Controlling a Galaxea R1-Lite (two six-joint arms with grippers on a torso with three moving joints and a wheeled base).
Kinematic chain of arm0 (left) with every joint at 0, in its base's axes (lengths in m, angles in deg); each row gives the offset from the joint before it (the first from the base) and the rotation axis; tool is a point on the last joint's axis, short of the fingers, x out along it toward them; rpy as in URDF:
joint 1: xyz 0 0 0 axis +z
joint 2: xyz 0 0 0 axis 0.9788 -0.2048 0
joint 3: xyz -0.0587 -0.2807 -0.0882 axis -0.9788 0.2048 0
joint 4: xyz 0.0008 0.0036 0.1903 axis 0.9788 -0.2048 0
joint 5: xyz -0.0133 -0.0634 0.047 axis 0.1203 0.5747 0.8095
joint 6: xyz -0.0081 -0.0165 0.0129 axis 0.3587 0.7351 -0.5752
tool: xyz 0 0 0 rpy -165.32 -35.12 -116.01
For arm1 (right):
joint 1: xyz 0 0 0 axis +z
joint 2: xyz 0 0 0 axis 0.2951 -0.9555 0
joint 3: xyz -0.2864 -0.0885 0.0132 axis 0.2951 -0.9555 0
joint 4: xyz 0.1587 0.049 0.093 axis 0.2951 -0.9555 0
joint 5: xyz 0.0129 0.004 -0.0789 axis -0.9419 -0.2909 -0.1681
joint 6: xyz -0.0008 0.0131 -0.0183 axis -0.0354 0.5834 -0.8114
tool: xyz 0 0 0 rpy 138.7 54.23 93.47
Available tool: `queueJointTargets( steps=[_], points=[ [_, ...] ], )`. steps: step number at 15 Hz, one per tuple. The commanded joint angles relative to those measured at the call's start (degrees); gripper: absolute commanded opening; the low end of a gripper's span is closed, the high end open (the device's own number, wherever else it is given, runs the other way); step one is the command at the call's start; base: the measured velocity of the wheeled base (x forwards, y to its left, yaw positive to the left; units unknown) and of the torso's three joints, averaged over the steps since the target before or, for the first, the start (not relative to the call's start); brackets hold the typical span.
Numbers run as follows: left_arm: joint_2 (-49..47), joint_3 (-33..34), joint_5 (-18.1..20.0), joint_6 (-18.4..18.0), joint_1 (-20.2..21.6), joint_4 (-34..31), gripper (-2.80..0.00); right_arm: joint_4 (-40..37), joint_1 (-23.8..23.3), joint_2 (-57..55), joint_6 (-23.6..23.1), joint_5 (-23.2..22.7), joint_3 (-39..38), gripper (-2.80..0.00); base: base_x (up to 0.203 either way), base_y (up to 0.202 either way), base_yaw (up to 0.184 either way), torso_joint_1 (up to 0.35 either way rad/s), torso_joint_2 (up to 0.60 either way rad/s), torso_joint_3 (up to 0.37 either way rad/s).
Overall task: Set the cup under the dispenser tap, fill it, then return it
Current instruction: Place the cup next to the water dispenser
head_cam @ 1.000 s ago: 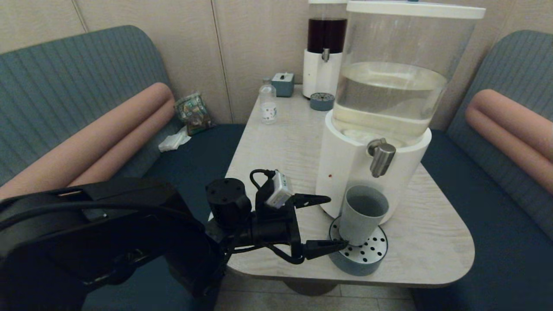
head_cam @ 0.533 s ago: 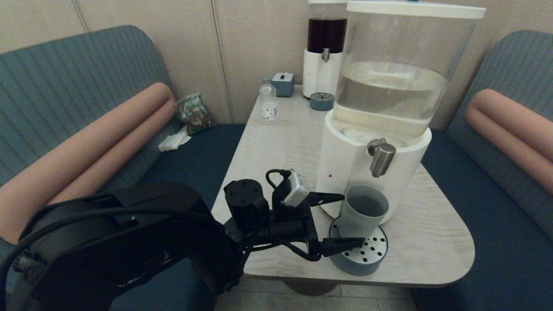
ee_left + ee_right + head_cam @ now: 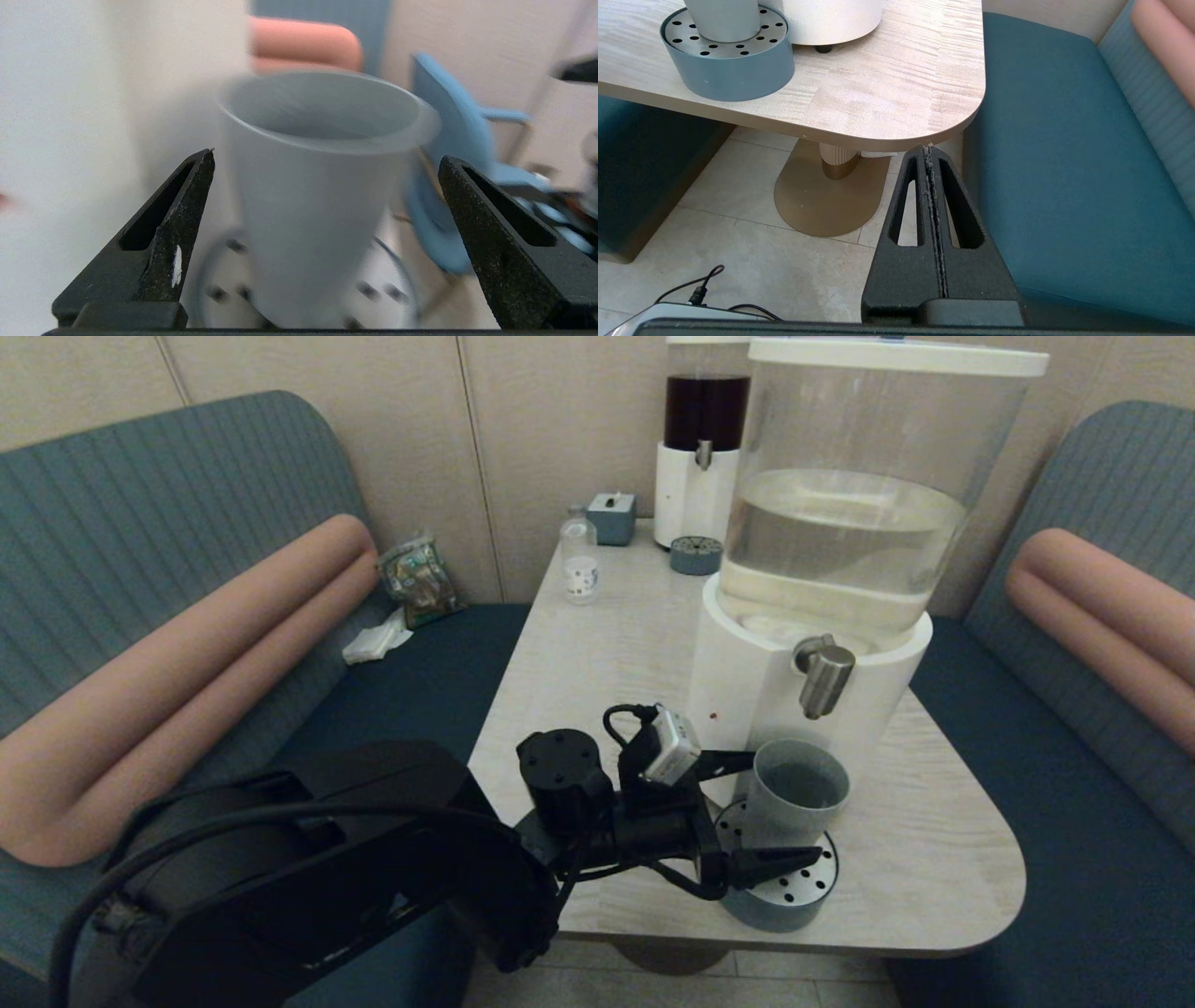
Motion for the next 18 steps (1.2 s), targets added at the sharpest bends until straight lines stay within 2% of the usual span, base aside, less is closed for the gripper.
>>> queueJointTargets(
  steps=[1, 6, 18],
  points=[
    [-2.23, -3.17, -1.24, 0.09, -0.14, 0.48, 0.00, -0.01, 0.00, 0.02, -0.04, -0.04, 0.00, -2.80, 0.000, 0.000, 0.000, 0.000, 0.00, 0.000],
    [-5.24, -7.41, -2.56, 0.19, -0.29, 0.11, 0.00, -0.01, 0.00, 0.02, -0.04, -0.04, 0.00, -2.80, 0.000, 0.000, 0.000, 0.000, 0.00, 0.000],
    [-4.62, -8.61, -2.65, 0.72, -0.21, 0.27, 0.00, -0.01, 0.00, 0.08, -0.04, -0.04, 0.00, -2.80, 0.000, 0.000, 0.000, 0.000, 0.00, 0.000]
  ],
)
